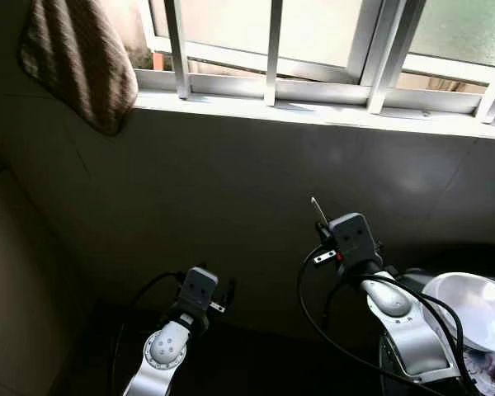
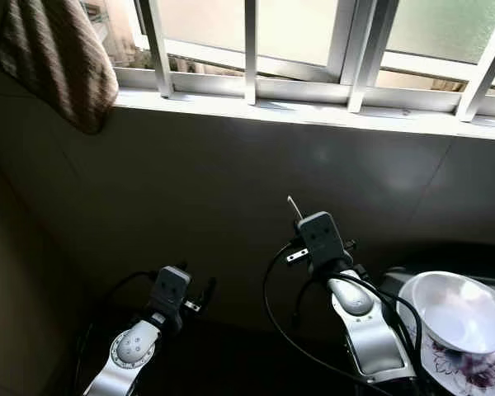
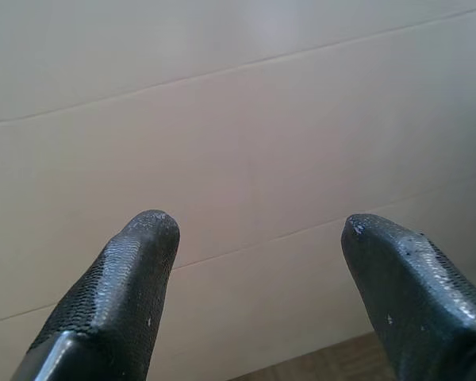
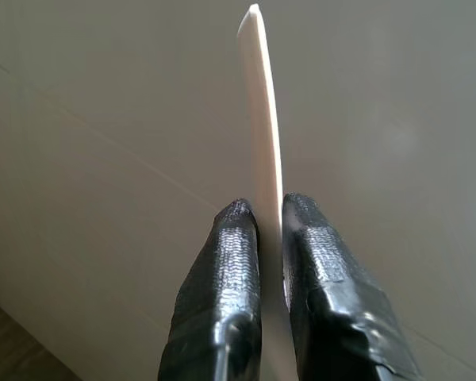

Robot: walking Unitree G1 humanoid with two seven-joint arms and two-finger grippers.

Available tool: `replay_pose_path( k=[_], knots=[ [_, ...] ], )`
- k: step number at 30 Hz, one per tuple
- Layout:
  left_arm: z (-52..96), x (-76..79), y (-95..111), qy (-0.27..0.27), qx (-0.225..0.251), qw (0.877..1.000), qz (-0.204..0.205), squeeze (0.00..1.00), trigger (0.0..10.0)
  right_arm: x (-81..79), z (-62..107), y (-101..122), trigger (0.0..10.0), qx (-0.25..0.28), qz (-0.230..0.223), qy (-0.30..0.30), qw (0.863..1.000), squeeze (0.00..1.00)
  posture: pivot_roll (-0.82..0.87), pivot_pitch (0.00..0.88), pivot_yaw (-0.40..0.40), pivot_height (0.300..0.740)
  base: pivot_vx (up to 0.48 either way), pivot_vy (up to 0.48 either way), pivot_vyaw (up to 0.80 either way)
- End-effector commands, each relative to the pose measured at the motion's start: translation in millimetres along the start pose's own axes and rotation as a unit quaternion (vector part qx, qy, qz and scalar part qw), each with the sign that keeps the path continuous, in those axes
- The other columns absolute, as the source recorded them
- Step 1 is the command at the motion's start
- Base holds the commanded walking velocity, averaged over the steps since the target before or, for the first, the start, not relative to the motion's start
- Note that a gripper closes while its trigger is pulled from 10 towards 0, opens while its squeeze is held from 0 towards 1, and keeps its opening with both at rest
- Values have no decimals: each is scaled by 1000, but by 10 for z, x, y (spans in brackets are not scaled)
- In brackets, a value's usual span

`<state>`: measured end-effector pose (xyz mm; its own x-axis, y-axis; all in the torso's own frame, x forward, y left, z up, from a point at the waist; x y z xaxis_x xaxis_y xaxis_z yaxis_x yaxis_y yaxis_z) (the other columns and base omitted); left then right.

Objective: Kitchen organization

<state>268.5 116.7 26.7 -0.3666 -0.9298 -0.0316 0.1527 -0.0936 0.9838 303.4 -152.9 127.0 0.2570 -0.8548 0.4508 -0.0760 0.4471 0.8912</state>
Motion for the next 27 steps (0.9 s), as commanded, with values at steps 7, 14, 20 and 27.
replay_pose_path(
  k=[7, 14, 20, 27],
  knots=[
    [25, -66, 0, 5, 2, 1000, -1, 0, 10000, -112, 33, -21, 0, 12, -10, 16, 1000, 0, -12, 0, -16, 740, 0, 480, 800],
    [42, -76, 68, 10, 30, 999, -9, 0, 10000, -72, 18, 34, 0, 32, -16, 2, 999, 0, -8, 0, -19, 740, 0, 274, 800],
    [57, -163, 190, 57, 66, 996, -26, 0, 10000, -14, -10, 139, 0, 63, -13, -12, 998, 0, -8, 0, -23, 740, 0, 0, 800],
    [23, -323, 587, 126, 152, 979, -53, 0, 10000, 57, -20, 235, 0, 96, -3, -32, 995, 0, -7, 0, -27, 740, 0, 0, 800]
  ],
)
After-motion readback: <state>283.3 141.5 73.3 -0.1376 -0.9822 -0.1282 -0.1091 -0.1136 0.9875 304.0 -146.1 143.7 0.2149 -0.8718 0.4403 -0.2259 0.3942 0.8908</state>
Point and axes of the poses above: a point about 5 cm out from each wrist's last joint towards the gripper, its own z axis pointing back from the gripper into the wrist, its own y axis along the axis of the wrist's last joint, x = y × z, the point moved 1 cm from there along -z, pointing out of the wrist towards the gripper, and after that the axes turned 8 degrees about z, right-handed, at the moved point
